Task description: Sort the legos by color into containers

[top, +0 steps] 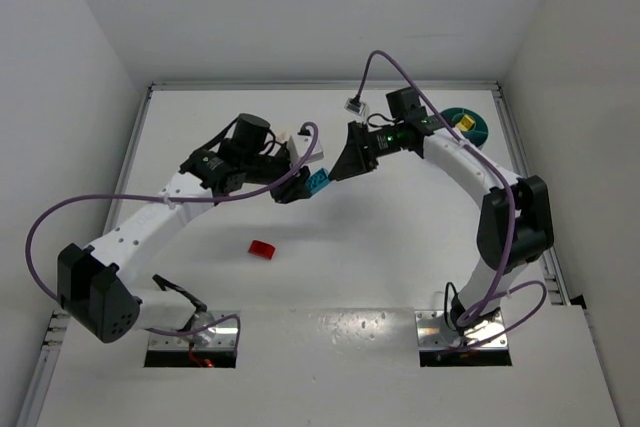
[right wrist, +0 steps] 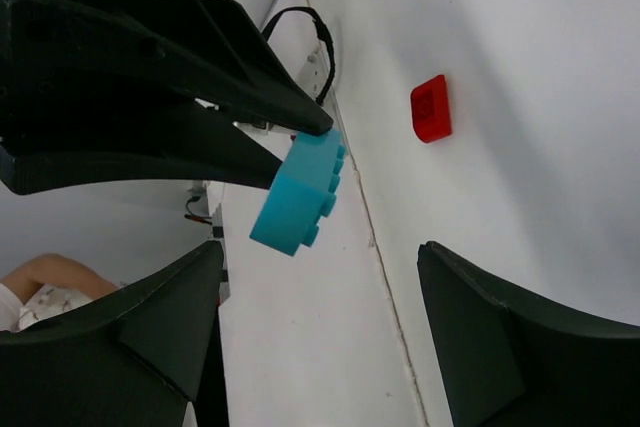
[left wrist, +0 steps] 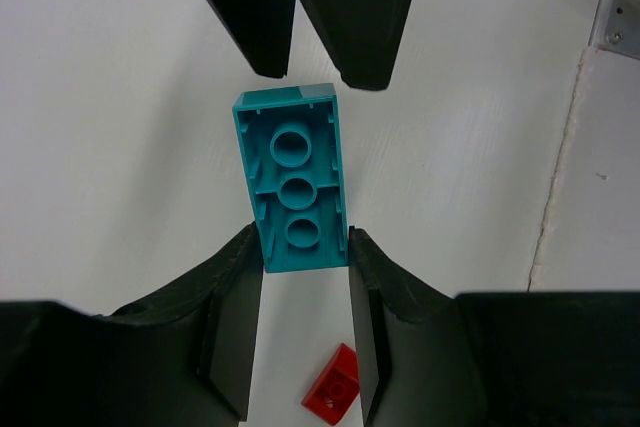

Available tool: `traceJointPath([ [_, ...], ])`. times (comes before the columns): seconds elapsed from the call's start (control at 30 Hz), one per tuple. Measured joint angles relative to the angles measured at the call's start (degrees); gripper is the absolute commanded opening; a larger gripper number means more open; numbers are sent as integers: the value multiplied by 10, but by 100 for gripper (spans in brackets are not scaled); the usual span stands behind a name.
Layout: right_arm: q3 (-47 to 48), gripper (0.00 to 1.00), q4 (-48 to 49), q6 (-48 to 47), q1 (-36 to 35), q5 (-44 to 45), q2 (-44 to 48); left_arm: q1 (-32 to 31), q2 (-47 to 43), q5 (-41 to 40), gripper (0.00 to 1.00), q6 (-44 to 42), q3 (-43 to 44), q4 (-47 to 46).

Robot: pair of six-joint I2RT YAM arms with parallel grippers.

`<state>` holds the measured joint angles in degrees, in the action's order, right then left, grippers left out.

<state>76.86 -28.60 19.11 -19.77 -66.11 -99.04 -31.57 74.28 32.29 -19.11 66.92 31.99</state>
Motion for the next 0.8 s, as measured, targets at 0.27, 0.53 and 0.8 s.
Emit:
traceJointPath([
  [0.27,15,65,11,7,-22,0,-9,-13,10,-4,21,2,0,0],
  [0.53,21,29,20,9,-26,0,-24,-17,10,-14,21,1,0,-1],
  [0.8,22,0,2,-2,-23,26,-26,-19,10,-23,38,-3,0,-3],
])
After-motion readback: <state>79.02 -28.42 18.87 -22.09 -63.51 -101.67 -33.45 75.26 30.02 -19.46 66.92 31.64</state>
